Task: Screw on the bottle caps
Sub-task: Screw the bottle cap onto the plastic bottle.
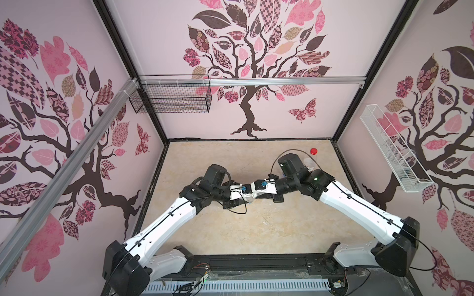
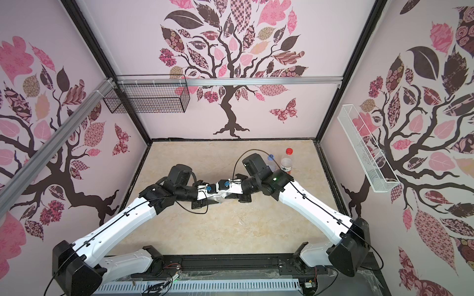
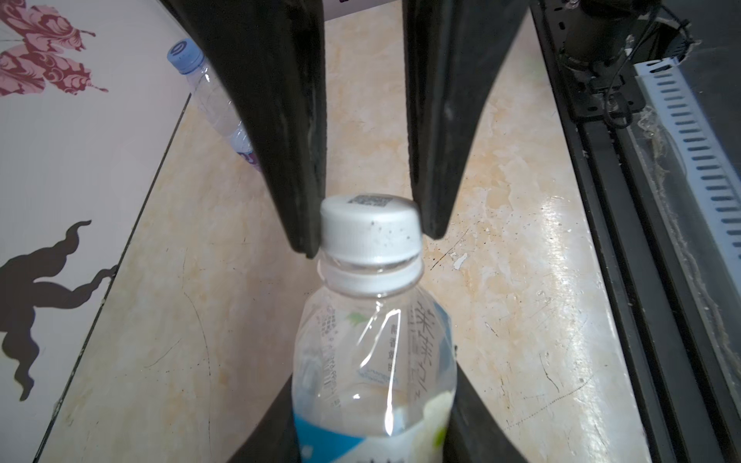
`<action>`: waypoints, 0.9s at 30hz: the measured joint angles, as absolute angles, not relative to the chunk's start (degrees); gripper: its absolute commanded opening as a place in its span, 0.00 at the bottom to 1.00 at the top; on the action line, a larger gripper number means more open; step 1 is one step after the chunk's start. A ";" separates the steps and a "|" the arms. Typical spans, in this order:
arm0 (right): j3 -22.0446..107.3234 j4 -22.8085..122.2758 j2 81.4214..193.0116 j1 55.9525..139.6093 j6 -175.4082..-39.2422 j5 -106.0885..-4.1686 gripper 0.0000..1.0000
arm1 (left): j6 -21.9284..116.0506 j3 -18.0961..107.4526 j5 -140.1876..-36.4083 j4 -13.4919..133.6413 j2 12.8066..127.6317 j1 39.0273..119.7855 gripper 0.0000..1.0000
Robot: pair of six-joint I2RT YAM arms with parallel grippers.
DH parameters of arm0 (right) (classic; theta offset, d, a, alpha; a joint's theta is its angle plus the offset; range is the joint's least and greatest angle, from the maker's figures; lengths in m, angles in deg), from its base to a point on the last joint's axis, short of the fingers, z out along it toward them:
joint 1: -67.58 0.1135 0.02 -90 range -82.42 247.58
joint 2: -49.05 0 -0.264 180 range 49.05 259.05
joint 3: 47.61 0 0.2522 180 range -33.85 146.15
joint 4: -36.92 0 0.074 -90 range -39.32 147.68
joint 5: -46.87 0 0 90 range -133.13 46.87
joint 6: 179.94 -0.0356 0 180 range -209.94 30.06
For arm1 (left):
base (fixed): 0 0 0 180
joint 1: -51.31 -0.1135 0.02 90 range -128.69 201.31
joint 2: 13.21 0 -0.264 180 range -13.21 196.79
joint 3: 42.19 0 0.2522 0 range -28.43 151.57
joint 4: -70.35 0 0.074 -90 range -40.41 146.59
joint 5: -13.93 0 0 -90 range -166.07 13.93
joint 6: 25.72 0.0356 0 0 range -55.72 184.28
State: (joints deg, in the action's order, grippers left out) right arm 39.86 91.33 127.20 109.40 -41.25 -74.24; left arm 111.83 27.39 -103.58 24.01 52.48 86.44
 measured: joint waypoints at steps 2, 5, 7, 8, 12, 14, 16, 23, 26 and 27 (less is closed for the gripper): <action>41.72 91.31 128.86 109.55 -52.77 -72.71 0.00 | 112.03 25.99 -99.79 25.79 51.13 87.19 0.31; 45.30 92.31 131.46 110.06 -70.19 -69.54 0.00 | 112.73 23.67 -93.26 29.04 49.05 88.98 0.31; 46.79 92.40 132.80 110.06 -81.65 -67.71 0.00 | 113.54 22.21 -89.94 31.64 47.91 90.18 0.31; 47.05 92.14 133.30 110.06 -86.17 -67.23 0.00 | 113.95 21.77 -89.13 32.98 47.56 90.99 0.31; 47.25 91.15 135.03 109.86 -101.78 -65.15 0.00 | 115.70 20.37 -88.06 36.10 46.06 93.59 0.31; 47.23 90.91 135.31 109.36 -105.71 -64.25 0.00 | 116.31 20.09 -87.93 37.35 45.38 93.85 0.31; 47.21 90.52 135.00 109.16 -107.57 -62.90 0.05 | 116.64 20.09 -87.58 38.20 44.74 93.90 0.31; 47.12 90.10 127.86 107.24 -104.73 -59.93 0.42 | 112.33 16.52 -88.28 40.91 43.63 92.43 0.30; 46.00 89.27 122.37 106.36 -101.30 -58.75 0.50 | 105.97 12.63 -91.25 44.34 43.61 89.17 0.31; 45.06 88.75 120.49 106.36 -100.20 -58.77 0.51 | 103.81 11.52 -92.01 45.54 43.61 88.34 0.31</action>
